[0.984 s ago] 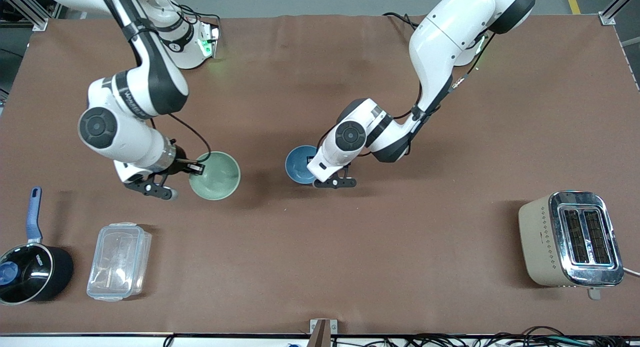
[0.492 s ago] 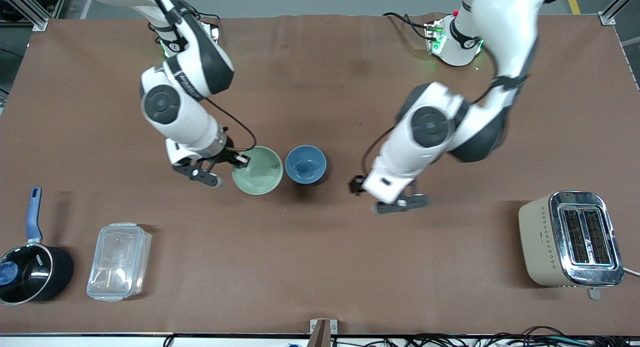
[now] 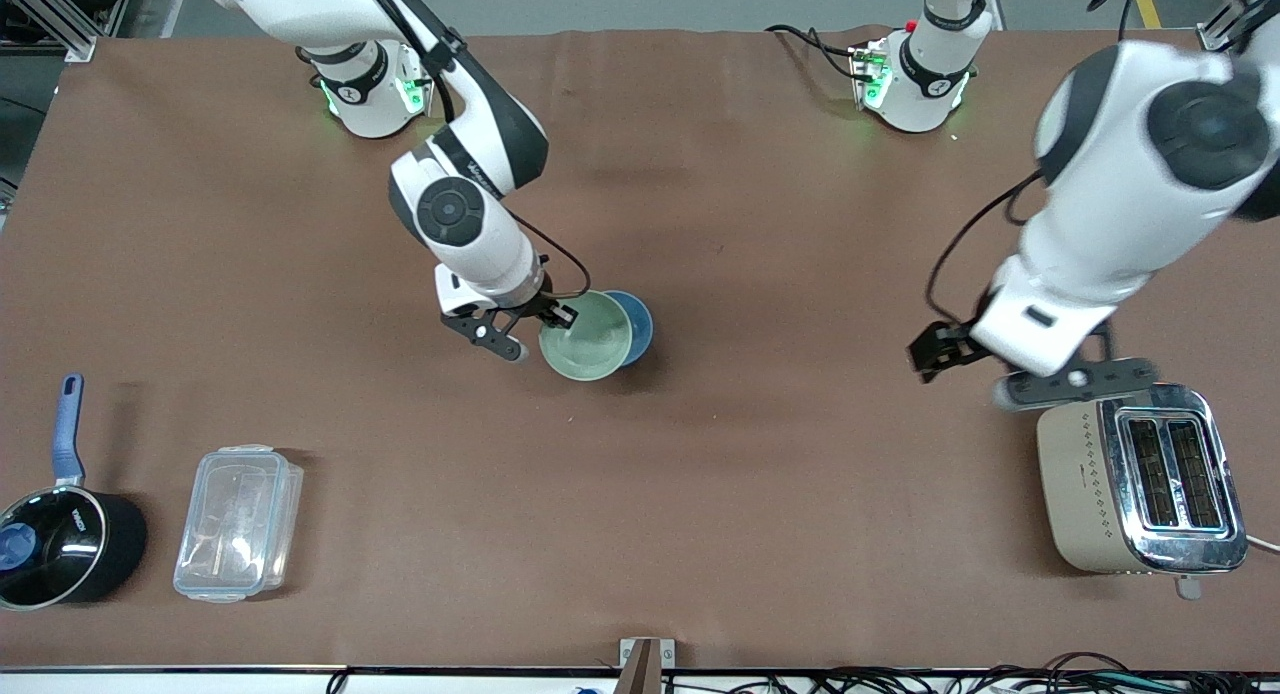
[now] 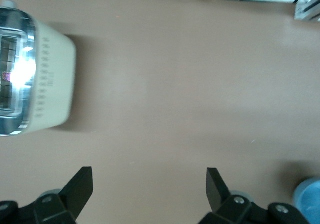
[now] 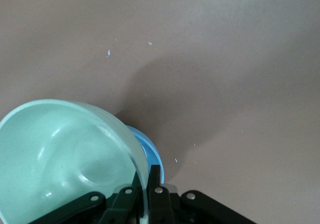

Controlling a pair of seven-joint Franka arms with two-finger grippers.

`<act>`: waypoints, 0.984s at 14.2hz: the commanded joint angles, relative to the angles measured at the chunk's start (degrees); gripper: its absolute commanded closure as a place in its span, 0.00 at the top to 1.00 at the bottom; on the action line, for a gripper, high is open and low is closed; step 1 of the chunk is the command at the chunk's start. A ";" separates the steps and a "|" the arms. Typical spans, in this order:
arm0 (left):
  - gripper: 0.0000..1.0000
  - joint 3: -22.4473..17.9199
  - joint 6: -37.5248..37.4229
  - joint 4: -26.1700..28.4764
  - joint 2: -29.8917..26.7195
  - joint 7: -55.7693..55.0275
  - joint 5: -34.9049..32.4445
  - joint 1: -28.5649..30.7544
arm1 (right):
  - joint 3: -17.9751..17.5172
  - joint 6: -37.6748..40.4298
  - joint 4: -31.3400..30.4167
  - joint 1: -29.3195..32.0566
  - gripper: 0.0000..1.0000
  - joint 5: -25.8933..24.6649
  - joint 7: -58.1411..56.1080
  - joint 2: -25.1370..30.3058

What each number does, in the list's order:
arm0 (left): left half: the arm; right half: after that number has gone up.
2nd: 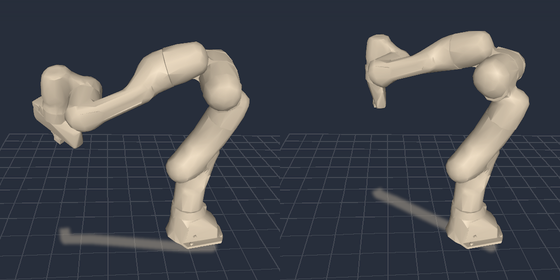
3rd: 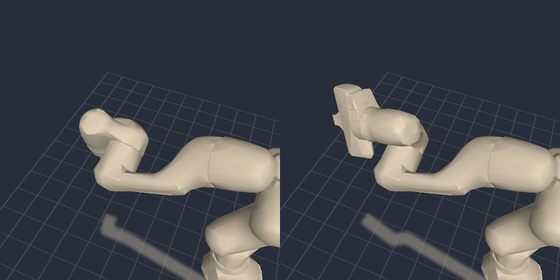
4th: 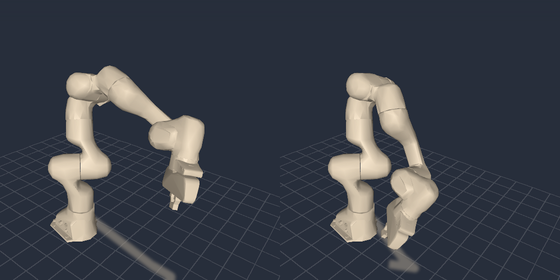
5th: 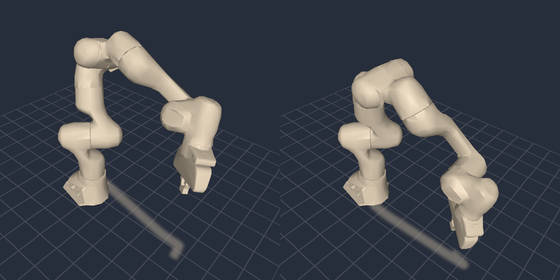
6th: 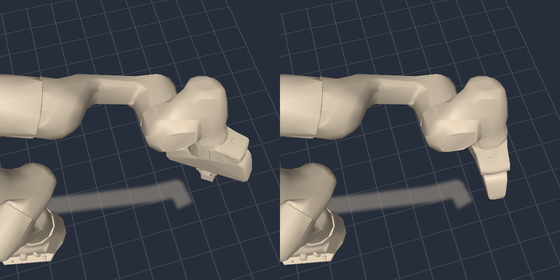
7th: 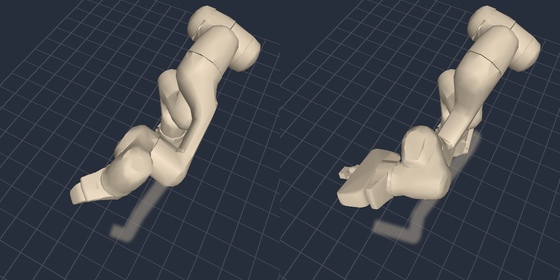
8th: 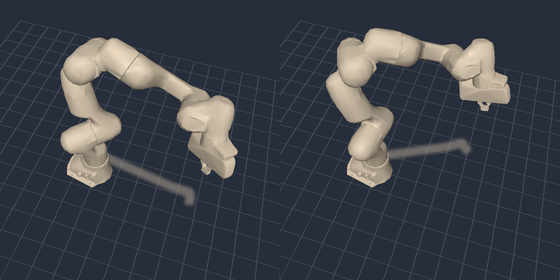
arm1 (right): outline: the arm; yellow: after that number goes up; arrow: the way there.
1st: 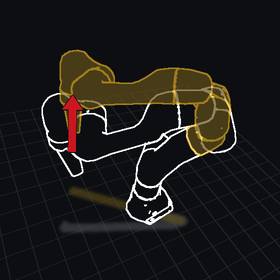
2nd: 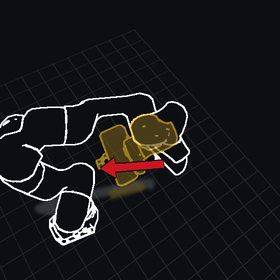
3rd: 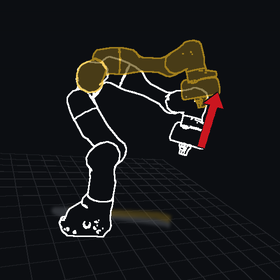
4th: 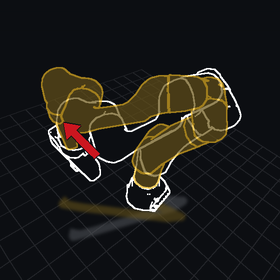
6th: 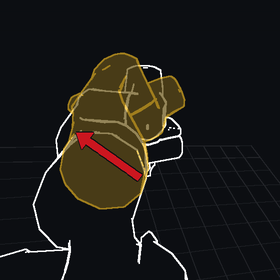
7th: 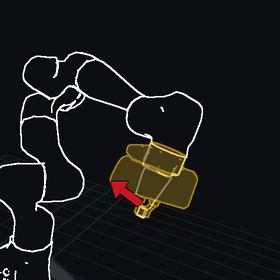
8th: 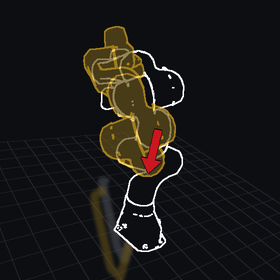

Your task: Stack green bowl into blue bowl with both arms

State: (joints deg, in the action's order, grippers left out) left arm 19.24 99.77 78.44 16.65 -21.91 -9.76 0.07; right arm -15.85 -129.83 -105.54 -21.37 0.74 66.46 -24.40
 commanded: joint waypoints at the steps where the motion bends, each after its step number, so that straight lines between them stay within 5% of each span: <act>1: 1.00 0.62 -2.64 1.63 -3.28 3.89 0.79 2.21 | 0.12 -1.99 -0.19 -2.70 0.01 -1.45 5.42 -1.79; 3: 1.00 -0.42 -5.70 1.71 -6.35 6.51 2.36 2.31 | 0.12 -3.14 -1.60 -2.89 0.01 -1.53 5.79 -1.88; 8: 1.00 -14.30 -14.04 4.96 -14.70 19.07 8.96 -2.95 | 0.12 -5.86 -3.36 -2.98 0.02 -1.97 5.70 -2.15; 14: 1.00 -15.90 -14.78 8.91 -19.10 21.99 8.96 -2.61 | 0.12 -5.96 -3.97 -4.30 0.02 -1.97 5.79 -2.23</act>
State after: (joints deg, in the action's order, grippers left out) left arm 4.43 84.76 84.75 0.00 -1.19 -1.59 -1.82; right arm -15.76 -134.70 -108.12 -24.93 -0.28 71.04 -27.34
